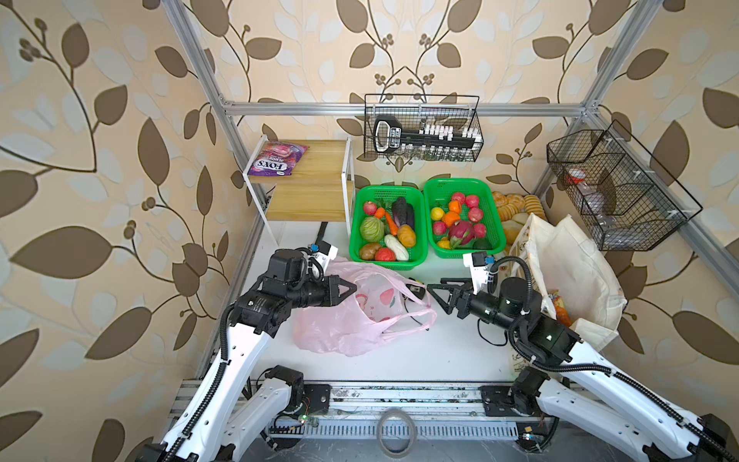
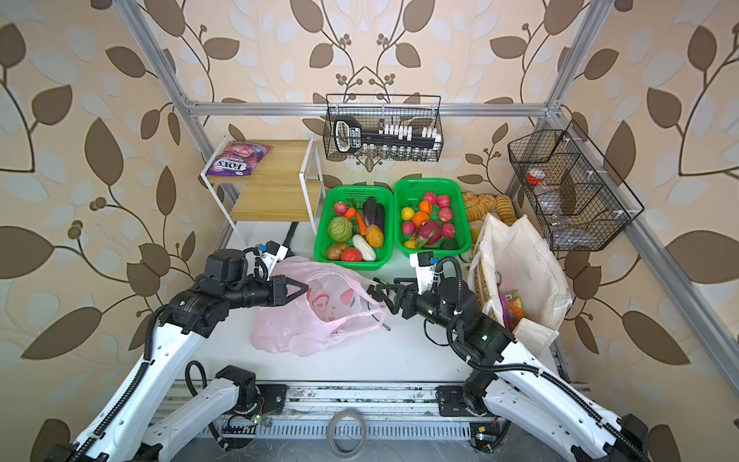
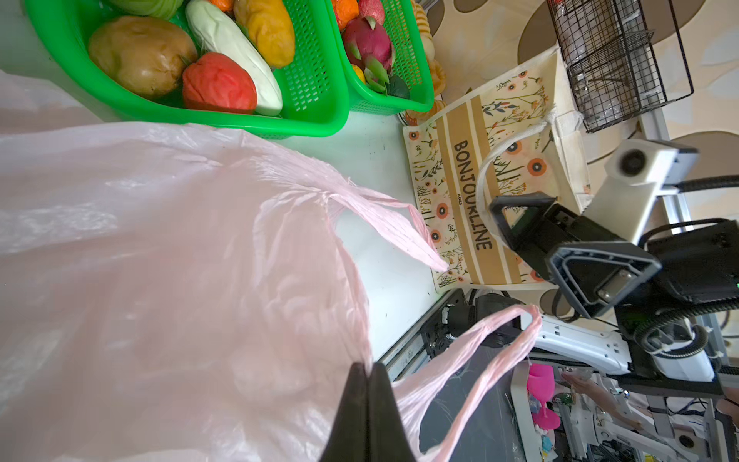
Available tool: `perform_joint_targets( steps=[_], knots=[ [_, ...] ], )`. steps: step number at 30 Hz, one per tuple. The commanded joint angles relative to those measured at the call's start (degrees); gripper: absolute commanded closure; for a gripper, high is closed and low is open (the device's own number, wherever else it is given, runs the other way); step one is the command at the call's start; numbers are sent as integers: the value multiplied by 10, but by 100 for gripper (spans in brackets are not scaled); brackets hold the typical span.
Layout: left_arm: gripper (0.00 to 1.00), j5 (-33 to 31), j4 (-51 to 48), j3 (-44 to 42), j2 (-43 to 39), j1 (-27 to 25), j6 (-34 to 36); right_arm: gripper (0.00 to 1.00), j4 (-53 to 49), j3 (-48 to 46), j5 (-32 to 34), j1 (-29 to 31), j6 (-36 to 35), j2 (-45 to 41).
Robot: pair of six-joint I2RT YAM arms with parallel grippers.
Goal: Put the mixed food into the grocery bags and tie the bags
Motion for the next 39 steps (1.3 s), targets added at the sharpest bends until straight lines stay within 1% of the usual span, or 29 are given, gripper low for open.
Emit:
perform_joint_targets(
  steps=[1, 2, 3, 5, 7, 8, 10, 12, 13, 15, 19, 20, 21, 22, 24, 25, 27, 29, 30, 32, 33, 35, 36, 37, 38, 39],
  knots=[
    [100, 9, 18, -1, -7, 2, 12, 22, -71, 24, -30, 18, -194, 21],
    [100, 11, 20, -1, -7, 2, 12, 22, -71, 23, -18, 24, -222, 30],
    [100, 13, 21, -3, -7, 2, 13, 22, -67, 21, 7, 29, -241, 39],
    [100, 18, 23, -3, -6, 2, 14, 23, -71, 31, 80, 35, -279, 64],
    [100, 22, 18, -1, -6, 2, 19, 23, -69, 41, 126, 34, -303, 80],
    [100, 22, 14, -1, -7, 2, 22, 24, -67, 45, 123, 34, -327, 83],
    [100, 20, 7, 0, -9, 2, 27, 24, -60, 50, 92, 35, -365, 81],
    [100, 21, 8, -1, -8, 2, 28, 24, -40, 40, 36, 35, -404, 80],
    [100, 22, 12, -1, -8, 2, 27, 24, -32, 32, 24, 38, -429, 84],
    [100, 27, 15, -1, -5, 2, 28, 24, -26, 25, 44, 49, -459, 93],
    [100, 30, 14, 1, 0, 2, 30, 25, -37, 32, 59, 59, -511, 112],
    [100, 30, 12, 2, -1, 2, 32, 25, -32, 32, 66, 61, -517, 113],
    [100, 30, 10, 2, -1, 2, 35, 27, -17, 29, 86, 61, -517, 112],
    [100, 30, 7, 1, 0, 2, 38, 31, 0, 26, 109, 61, -514, 112],
    [100, 30, 5, 0, -1, 2, 44, 38, 5, 30, 124, 62, -523, 115],
    [100, 29, 3, -3, 0, 2, 48, 45, 8, 32, 130, 62, -527, 115],
    [100, 29, -5, -7, 2, 2, 62, 62, 15, 33, 146, 62, -522, 113],
    [100, 15, -26, -3, 7, 2, 79, 90, 17, 40, 164, 66, -516, 109],
    [100, 7, -28, -1, 11, 2, 80, 99, 16, 44, 169, 68, -513, 106],
    [100, 4, -24, -2, 14, 2, 85, 100, 4, 57, 168, 78, -510, 95],
    [96, -3, -25, -1, 16, 2, 85, 100, 1, 63, 163, 82, -507, 90],
    [91, -7, -31, 4, 22, 2, 93, 100, -13, 81, 132, 93, -500, 80],
    [87, -8, -33, 8, 25, 2, 96, 100, -17, 88, 117, 96, -494, 78],
    [76, -13, -33, 12, 29, 2, 97, 100, -22, 97, 104, 100, -484, 77],
    [59, -14, -33, 14, 31, 2, 102, 100, -31, 107, 92, 104, -475, 79],
    [48, -19, -35, 18, 33, 2, 107, 100, -43, 118, 79, 105, -468, 83]
  ],
)
